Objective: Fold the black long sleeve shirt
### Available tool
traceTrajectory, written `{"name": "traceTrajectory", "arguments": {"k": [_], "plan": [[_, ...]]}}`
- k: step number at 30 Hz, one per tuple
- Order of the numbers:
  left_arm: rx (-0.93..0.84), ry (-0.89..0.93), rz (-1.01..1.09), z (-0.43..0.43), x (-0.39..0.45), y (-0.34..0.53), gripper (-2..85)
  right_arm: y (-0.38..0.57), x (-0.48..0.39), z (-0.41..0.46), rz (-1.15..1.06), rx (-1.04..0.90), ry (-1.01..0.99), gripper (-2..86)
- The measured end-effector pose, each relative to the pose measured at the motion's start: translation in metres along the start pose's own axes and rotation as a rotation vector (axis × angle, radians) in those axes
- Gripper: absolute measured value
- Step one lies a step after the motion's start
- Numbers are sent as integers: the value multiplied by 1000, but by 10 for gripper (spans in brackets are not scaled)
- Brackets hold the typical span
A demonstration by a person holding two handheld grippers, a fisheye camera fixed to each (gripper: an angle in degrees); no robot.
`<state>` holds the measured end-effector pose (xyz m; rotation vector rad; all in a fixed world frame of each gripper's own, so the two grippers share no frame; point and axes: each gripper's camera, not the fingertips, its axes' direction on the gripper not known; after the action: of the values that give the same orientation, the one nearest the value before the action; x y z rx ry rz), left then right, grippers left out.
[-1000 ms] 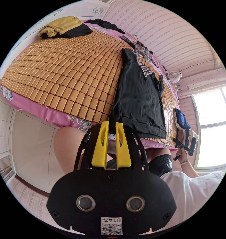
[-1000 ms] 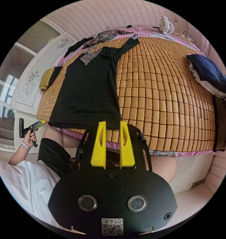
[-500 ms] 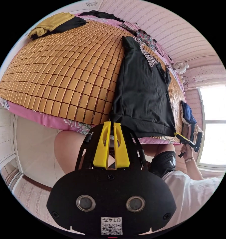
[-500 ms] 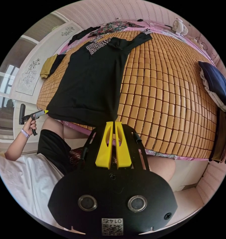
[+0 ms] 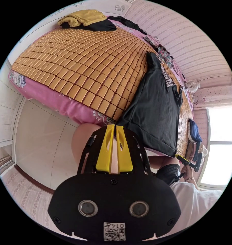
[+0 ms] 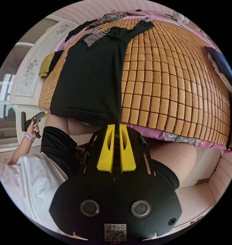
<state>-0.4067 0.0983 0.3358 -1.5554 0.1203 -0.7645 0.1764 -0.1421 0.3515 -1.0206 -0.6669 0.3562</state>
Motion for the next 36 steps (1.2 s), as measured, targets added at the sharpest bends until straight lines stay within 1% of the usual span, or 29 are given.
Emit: {"name": "traceTrajectory", "arguments": {"k": [3, 5, 8, 12, 15, 18, 21, 25, 29, 31, 36], "plan": [[77, 51, -39, -10, -14, 12, -7, 15, -1, -11, 19, 54, 29, 32], [123, 57, -31, -18, -17, 20, -7, 35, -13, -28, 1, 179, 143, 40], [189, 73, 38, -29, -14, 34, -6, 60, -32, -39, -50, 293, 273, 48], [249, 79, 189, -35, 9, 47, -5, 77, -40, -41, -105, 309, 284, 53], [277, 94, 318, -28, 37, 50, 1, 83, -40, -52, -135, 374, 282, 56], [267, 109, 460, -8, 76, 48, 7, 79, -29, -67, -149, 442, 262, 62], [229, 128, 594, 24, 123, 39, 13, 60, -9, -83, -137, 491, 221, 69], [170, 93, 748, 82, 199, 18, 36, 12, 25, -101, -119, 532, 179, 79], [94, 104, 817, 138, 258, -14, 55, -63, 58, -108, -131, 550, 201, 83], [56, 105, 848, 178, 293, -40, 60, -101, 74, -109, -124, 549, 181, 84], [-12, 103, 854, 258, 343, -83, 57, -201, 107, -93, -117, 535, 186, 84]]}}
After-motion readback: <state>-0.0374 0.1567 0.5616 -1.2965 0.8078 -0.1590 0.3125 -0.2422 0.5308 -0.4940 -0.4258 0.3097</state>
